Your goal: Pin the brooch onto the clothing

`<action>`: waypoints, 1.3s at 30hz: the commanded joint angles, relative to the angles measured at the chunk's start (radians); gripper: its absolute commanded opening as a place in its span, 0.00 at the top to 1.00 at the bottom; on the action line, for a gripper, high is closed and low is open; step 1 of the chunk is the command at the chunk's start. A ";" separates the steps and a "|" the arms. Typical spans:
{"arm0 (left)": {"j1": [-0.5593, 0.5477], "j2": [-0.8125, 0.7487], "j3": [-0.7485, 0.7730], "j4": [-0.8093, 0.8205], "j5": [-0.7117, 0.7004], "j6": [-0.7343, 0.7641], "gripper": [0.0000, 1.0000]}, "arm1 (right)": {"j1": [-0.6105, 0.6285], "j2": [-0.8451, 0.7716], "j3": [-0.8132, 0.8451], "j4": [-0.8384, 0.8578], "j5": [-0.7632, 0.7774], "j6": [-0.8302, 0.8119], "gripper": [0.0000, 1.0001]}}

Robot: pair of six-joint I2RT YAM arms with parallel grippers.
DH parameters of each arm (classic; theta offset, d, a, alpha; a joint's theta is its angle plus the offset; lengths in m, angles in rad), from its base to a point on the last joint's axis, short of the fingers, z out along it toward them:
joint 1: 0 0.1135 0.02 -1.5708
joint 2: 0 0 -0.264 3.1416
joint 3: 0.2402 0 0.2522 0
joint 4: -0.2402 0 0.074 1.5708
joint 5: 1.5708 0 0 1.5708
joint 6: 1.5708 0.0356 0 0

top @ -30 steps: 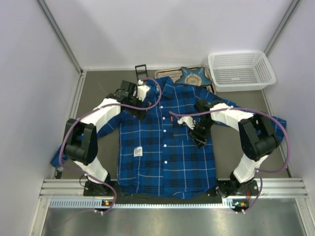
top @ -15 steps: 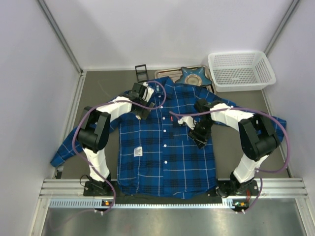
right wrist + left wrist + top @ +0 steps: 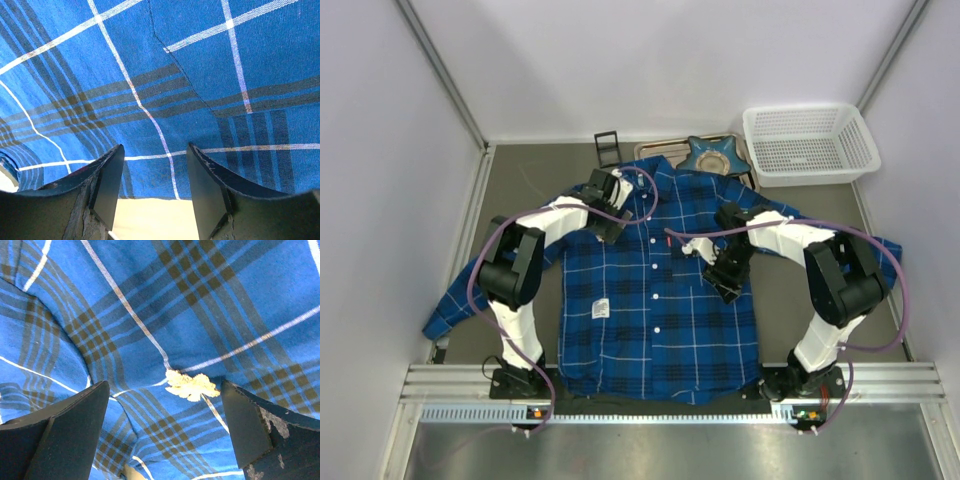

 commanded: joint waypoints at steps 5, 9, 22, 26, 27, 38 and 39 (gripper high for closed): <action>0.050 -0.142 0.082 -0.053 0.324 0.021 0.01 | 0.004 -0.048 0.078 -0.044 -0.093 -0.005 0.45; 0.148 -0.037 0.229 -0.067 0.324 -0.032 0.06 | 0.022 -0.046 0.112 -0.055 -0.124 0.011 0.45; 0.308 0.266 0.481 0.102 0.553 0.151 0.31 | 0.036 0.012 0.123 -0.049 -0.133 0.058 0.47; 0.310 0.326 0.522 0.121 0.628 0.213 0.33 | 0.036 0.024 0.121 -0.050 -0.148 0.072 0.47; 0.310 0.347 0.530 0.117 0.642 0.225 0.34 | 0.036 0.027 0.121 -0.050 -0.147 0.072 0.47; 0.310 0.482 0.673 0.033 0.599 0.257 0.86 | 0.038 0.107 0.077 -0.050 -0.059 0.043 0.47; 0.310 0.488 0.679 0.039 0.590 0.251 0.89 | 0.038 0.113 0.074 -0.050 -0.056 0.040 0.47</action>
